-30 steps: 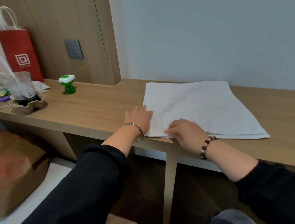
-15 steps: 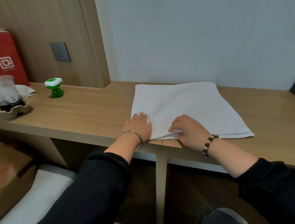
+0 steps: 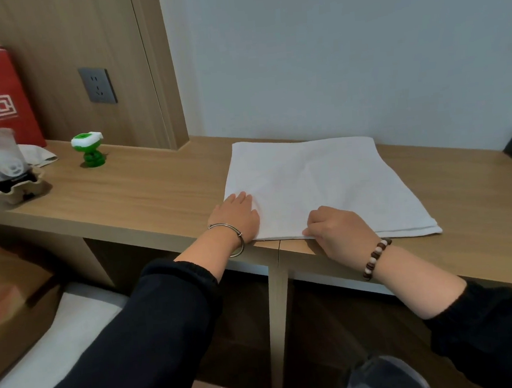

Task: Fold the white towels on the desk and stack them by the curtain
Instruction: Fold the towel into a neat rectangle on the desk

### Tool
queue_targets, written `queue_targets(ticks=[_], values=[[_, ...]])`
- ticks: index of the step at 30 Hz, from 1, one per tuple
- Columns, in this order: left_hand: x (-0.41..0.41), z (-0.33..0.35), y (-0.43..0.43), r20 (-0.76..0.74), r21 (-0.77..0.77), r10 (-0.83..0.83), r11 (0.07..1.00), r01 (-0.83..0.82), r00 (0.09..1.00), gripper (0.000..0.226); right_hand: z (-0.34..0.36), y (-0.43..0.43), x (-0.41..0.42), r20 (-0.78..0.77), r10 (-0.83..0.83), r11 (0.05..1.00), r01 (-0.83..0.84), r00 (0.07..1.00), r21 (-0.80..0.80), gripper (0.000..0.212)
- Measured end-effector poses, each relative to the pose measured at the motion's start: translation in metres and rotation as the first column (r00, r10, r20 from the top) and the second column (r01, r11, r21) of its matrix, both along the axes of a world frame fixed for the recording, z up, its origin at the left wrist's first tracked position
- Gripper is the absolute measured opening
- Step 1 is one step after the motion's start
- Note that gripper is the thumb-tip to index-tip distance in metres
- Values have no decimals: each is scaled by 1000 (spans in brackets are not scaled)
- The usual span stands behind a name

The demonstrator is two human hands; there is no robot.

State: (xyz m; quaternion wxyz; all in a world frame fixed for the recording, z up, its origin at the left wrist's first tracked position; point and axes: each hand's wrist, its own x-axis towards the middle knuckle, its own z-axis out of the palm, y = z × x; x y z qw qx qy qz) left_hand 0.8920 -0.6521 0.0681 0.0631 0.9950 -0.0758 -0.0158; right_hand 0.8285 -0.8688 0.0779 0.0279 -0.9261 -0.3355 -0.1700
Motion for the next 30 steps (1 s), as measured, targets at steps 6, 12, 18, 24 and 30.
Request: queue_targets(ticks=[6,12,18,24,30], values=[[-1,12,-17,254,274,-3,959,-69,967,37,1,-3,0,-111,-48,997,54,993,50,30],[-3,-4,-52,54,-13,-67,998,67,996,52,9,-14,-4,-293,-124,955,194,948,224,31],[-2,-8,-49,9,35,-36,999,36,999,57,4,-48,-2,-286,-297,874,380,911,303,34],[-4,-6,-49,12,41,-17,999,16,1000,57,6,-60,-7,-171,-285,924,318,943,211,15],[-4,-5,-50,-2,62,-9,998,9,1000,55,3,-60,-18,-32,-206,976,208,978,70,14]])
